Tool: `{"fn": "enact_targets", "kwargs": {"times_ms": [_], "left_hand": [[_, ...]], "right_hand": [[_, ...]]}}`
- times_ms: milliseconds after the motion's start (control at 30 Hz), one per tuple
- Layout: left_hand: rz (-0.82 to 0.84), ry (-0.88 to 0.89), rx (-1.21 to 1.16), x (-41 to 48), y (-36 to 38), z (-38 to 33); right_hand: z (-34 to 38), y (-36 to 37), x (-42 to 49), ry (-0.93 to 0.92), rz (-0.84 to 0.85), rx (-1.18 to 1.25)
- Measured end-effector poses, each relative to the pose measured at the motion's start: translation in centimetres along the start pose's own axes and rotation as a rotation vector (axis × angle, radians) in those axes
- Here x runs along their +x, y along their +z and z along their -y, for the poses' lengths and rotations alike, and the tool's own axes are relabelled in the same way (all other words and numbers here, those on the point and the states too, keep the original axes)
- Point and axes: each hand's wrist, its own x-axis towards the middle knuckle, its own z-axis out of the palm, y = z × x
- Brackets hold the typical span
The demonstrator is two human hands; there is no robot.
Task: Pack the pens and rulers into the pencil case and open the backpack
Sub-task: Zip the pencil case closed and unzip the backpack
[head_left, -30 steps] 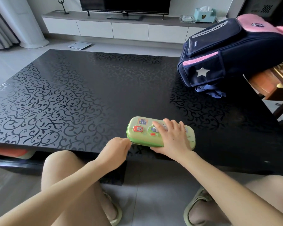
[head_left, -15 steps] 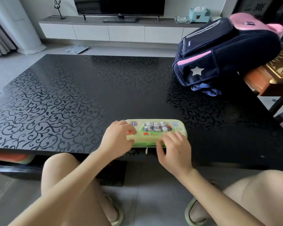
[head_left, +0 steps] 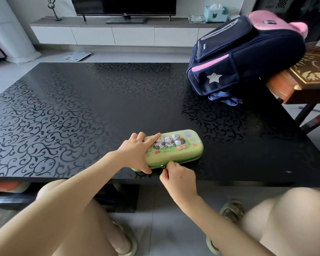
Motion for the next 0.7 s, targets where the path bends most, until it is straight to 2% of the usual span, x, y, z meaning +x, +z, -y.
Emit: {"fn": "enact_targets", "kwargs": {"times_ms": [133, 300, 400, 500, 567, 700], "left_hand": [[-0.031, 0.023, -0.01, -0.3, 0.3, 0.3], [-0.058, 0.095, 0.051, -0.6, 0.5, 0.6], [-0.1, 0.165, 0.139, -0.4, 0.5, 0.3], [-0.108, 0.213, 0.199, 0.0, 0.1, 0.1], [-0.108, 0.233, 0.207, 0.3, -0.3, 0.2], [-0.107, 0.289, 0.274, 1.9, -1.6, -0.2]], "right_hand": [[-3.0, -1.3, 0.0, -0.085, -0.014, -0.104], [-11.3, -3.8, 1.5, 0.044, -0.069, -0.222], [-13.4, -4.1, 4.0, 0.003, -0.031, -0.235], [-13.8, -4.8, 7.6, -0.08, 0.211, -0.085], [-14.4, -6.1, 9.8, -0.038, 0.416, 0.099], [-12.7, -8.5, 10.9, 0.062, 0.505, 0.456]]}}
